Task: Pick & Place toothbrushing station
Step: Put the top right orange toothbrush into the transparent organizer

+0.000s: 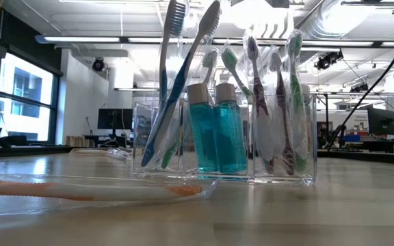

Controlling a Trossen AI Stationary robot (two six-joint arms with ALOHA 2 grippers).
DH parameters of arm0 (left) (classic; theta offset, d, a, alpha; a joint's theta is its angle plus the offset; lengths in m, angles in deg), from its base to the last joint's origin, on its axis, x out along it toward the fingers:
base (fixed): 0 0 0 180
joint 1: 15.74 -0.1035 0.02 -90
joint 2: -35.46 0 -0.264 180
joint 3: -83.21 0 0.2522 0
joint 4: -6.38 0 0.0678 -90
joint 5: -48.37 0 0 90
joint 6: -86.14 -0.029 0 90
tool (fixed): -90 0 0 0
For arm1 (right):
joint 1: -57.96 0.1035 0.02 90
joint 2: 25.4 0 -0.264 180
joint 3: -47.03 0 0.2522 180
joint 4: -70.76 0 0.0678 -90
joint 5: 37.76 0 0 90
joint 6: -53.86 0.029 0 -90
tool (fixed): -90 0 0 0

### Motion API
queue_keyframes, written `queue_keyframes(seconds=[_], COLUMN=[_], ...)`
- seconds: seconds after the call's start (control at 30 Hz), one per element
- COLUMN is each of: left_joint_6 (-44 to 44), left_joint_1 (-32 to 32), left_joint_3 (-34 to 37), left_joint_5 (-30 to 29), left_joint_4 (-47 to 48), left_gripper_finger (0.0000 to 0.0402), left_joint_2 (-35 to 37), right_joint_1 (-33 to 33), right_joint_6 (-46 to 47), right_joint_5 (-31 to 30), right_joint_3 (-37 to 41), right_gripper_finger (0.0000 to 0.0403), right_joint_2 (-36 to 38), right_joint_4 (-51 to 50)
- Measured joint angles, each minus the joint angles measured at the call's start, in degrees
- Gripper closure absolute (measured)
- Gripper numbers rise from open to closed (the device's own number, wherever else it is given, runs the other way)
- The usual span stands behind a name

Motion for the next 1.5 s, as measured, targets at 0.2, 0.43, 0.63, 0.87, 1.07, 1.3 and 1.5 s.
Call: queue_keyframes(seconds=[0.2, 0.43, 0.63, 0.87, 1.07, 1.3, 1.5], left_joint_6=[4.92, 5.69, 5.48, 5.47, 3.78, 4.02, 6.23], left_joint_1=[-0.68, -1.83, -1.77, -1.77, -1.79, -1.75, -1.23], left_joint_3=[0.00, 0.02, 0.02, 0.02, 0.02, 0.04, 0.09], left_joint_5=[0.35, 0.08, -0.03, -0.02, -0.51, -2.28, -3.17], left_joint_4=[0.01, 0.00, 0.00, 0.00, 0.62, 2.72, 5.62], left_gripper_finger=[0.0178, 0.0178, 0.0199, 0.0311, 0.0387, 0.0392, 0.0392], left_joint_2=[0.00, 0.00, 0.00, 0.00, 0.00, 0.00, 1.60], right_joint_1=[-1.82, -4.14, -4.12, -4.14, -4.12, -3.93, -0.24], right_joint_6=[1.68, 3.31, 3.69, 3.90, 4.78, 4.24, 3.81], right_joint_5=[1.12, 4.90, 5.00, 4.99, 5.04, 3.66, -12.36], right_joint_3=[0.00, 0.00, 0.00, 0.00, 0.00, 0.00, 0.00], right_gripper_finger=[0.0395, 0.0395, 0.0395, 0.0395, 0.0385, 0.0299, 0.0202], right_joint_2=[0.00, 0.00, 0.00, 0.00, 0.00, -0.07, 0.24], right_joint_4=[-0.75, -2.02, -2.57, -2.84, -3.39, -3.35, -3.30])
